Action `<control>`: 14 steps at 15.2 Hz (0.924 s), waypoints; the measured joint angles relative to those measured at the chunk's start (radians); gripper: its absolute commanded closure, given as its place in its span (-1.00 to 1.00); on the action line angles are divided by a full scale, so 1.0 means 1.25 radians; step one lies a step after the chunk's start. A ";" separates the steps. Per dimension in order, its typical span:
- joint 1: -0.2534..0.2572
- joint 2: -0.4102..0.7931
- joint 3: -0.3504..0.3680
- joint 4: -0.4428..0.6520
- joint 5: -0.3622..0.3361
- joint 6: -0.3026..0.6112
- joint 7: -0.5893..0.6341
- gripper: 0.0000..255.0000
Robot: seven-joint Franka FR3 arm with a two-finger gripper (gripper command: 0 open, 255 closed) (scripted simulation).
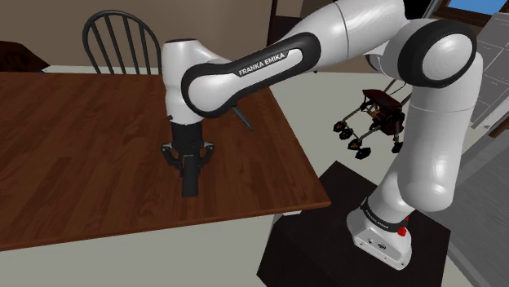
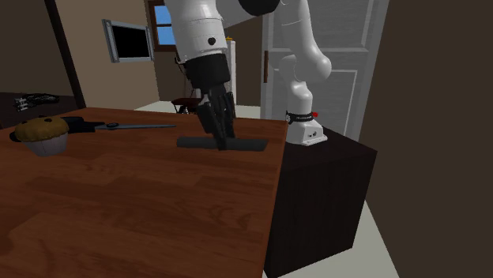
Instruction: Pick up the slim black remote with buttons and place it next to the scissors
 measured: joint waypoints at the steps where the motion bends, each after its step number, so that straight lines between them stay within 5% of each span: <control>1: 0.000 -0.005 0.001 0.007 0.002 -0.012 0.002 1.00; 14: -0.158 -0.171 -0.049 -0.174 0.082 -0.021 -0.224 1.00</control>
